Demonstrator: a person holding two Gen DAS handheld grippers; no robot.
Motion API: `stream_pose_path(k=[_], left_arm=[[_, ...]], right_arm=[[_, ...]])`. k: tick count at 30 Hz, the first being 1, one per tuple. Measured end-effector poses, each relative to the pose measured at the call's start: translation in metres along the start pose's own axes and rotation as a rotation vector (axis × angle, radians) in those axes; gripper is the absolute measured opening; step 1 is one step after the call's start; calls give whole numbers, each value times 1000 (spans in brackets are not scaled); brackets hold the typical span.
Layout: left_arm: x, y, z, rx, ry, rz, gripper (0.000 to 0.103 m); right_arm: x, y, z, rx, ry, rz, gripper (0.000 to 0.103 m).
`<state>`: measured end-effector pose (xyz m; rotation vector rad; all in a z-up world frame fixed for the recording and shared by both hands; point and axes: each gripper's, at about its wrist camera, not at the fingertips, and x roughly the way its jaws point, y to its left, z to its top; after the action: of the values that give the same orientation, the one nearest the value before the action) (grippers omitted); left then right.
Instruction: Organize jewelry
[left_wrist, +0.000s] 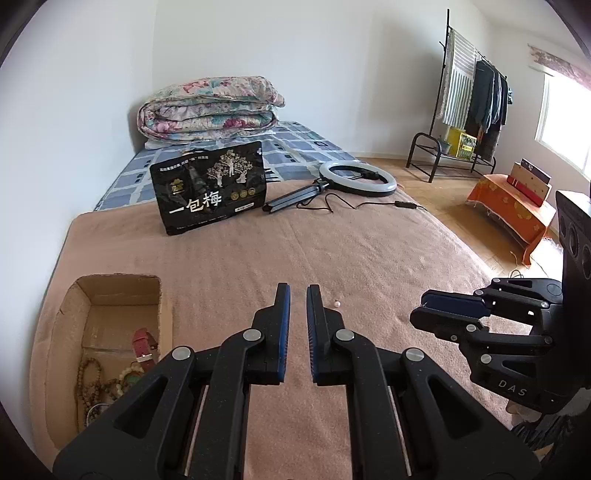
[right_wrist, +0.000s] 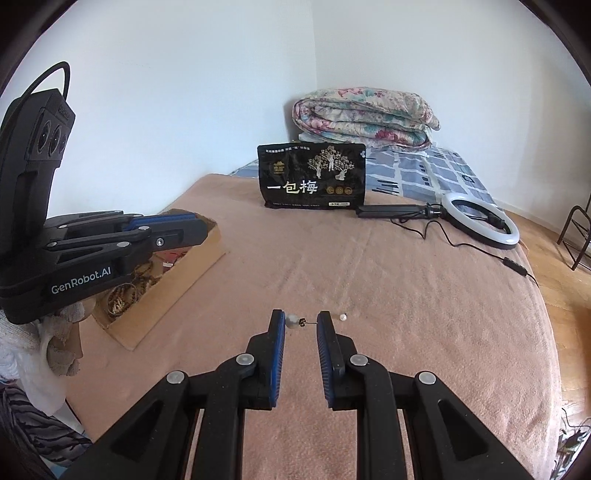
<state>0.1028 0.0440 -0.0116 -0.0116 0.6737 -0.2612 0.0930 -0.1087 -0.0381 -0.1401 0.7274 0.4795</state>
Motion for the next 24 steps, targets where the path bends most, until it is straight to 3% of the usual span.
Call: stream_pose_path(k=[10, 15, 24], left_arm=[[-27, 40, -19, -35, 3, 55, 7], [-7, 33, -26, -38, 44, 23, 7], [55, -13, -29, -22, 110, -61, 7]], right_arm=[[-4, 21, 4, -19, -4, 12, 16], [-2, 0, -9, 25, 18, -14, 16], [-4, -54, -36, 124, 57, -62, 16]])
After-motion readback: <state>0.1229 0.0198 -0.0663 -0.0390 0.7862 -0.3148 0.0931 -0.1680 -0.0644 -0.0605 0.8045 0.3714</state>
